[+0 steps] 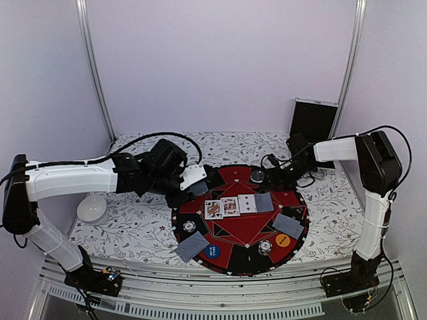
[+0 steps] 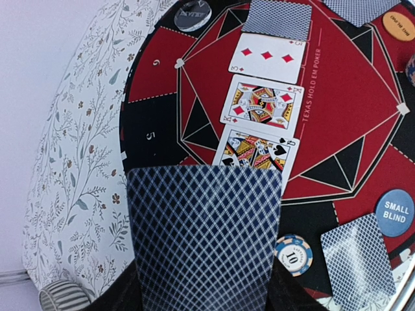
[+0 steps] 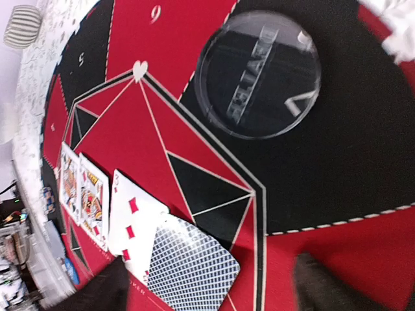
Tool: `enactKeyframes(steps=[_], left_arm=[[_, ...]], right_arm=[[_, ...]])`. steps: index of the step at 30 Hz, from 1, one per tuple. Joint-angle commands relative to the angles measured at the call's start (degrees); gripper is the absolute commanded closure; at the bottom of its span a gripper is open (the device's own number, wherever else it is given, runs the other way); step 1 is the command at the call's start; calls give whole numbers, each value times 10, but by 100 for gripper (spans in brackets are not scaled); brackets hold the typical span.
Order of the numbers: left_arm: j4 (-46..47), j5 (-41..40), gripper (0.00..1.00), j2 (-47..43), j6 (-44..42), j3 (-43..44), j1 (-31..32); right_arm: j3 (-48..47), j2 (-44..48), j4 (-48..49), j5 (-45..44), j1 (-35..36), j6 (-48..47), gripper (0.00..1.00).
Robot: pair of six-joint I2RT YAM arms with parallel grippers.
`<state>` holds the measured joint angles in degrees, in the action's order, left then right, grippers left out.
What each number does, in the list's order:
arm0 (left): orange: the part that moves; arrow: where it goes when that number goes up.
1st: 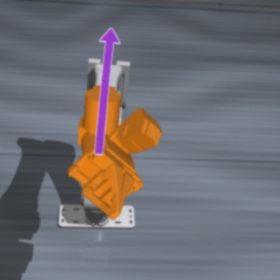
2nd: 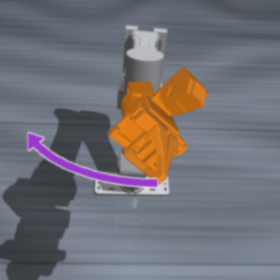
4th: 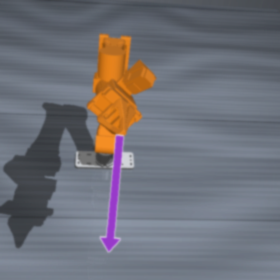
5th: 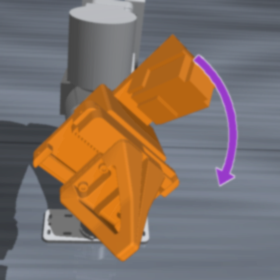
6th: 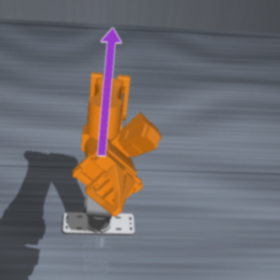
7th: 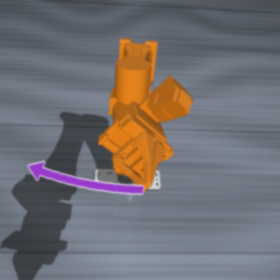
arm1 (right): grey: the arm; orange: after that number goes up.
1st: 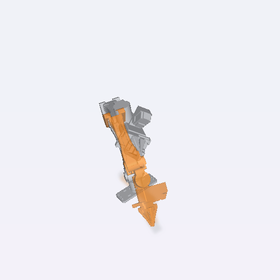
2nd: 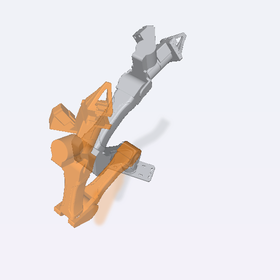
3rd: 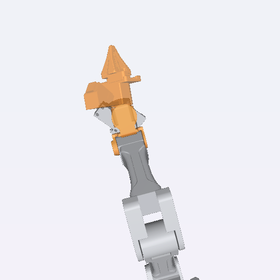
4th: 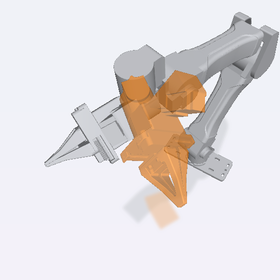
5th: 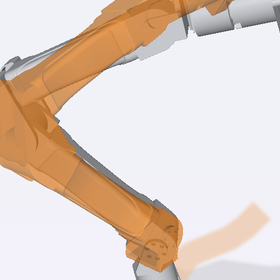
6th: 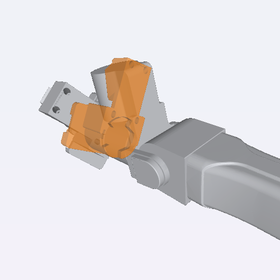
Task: Distribute texas hold em gaming equipment
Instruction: Adjust the poker card in the community card area, then pick up the poker card from the face-down deck piles.
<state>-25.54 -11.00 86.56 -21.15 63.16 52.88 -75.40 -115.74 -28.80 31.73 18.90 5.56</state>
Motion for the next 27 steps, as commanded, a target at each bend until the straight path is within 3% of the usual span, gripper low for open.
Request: enactKeyframes(steps=[1,5,10,16,27], left_arm=[[19,7,47,-25,-9,-10,10],[30,2,48,-36,-16,-17,14],[50,-18,48,-54,-26,-29,24],[69,-10,48,-78,-28,-40,28],[73,-11,48,-88,-29,-45,33]], right_arm=[[-28,73,-13,-51,8,-4,1],[-38,157,25,-36,56,-16,1],[12,219,209,96,149,20,1],[-8,170,280,96,230,81,1],[-54,81,309,136,258,103,1]])
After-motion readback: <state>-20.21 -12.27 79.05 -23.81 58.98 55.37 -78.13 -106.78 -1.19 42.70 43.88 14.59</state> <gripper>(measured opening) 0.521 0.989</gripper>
